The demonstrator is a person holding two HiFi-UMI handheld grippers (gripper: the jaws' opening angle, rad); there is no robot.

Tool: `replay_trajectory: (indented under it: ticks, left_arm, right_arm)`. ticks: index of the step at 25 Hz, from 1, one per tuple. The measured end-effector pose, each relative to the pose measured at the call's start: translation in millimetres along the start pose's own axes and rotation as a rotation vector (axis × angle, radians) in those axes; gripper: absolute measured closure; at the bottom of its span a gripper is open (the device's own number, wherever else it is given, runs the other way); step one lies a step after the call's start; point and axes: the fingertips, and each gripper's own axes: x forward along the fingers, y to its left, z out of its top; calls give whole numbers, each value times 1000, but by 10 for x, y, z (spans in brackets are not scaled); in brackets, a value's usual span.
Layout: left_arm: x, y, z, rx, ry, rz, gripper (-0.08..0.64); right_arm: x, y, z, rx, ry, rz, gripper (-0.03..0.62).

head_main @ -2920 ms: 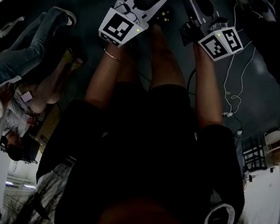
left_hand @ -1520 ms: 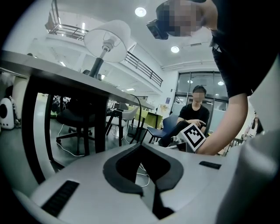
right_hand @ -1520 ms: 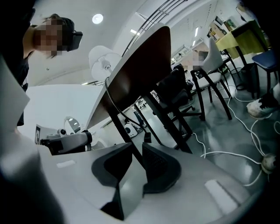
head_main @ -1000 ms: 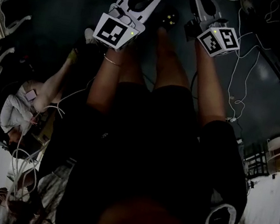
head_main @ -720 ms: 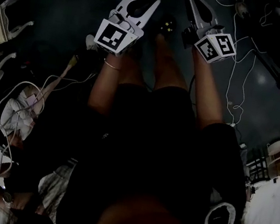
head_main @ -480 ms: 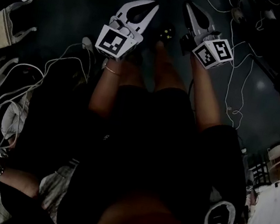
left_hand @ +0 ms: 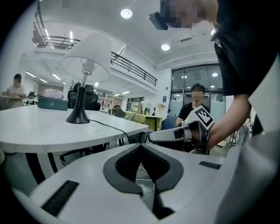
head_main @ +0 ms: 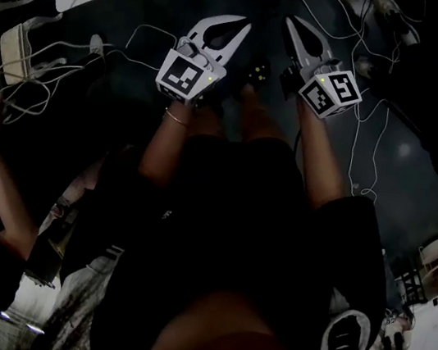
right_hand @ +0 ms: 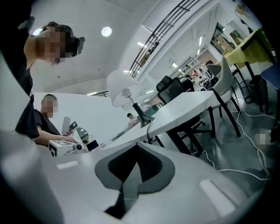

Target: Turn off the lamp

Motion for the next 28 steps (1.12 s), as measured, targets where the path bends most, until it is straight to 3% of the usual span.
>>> replay_trajectory:
  ticks: [15, 28]
  left_arm:
    - [-127, -86, 466, -10, -39, 13, 554]
    - [-123, -219, 814, 57, -69, -2, 554]
  right_arm:
    - [-106, 352, 384, -6, -5, 58, 592]
    - [-192, 601, 825, -63, -52, 97, 592]
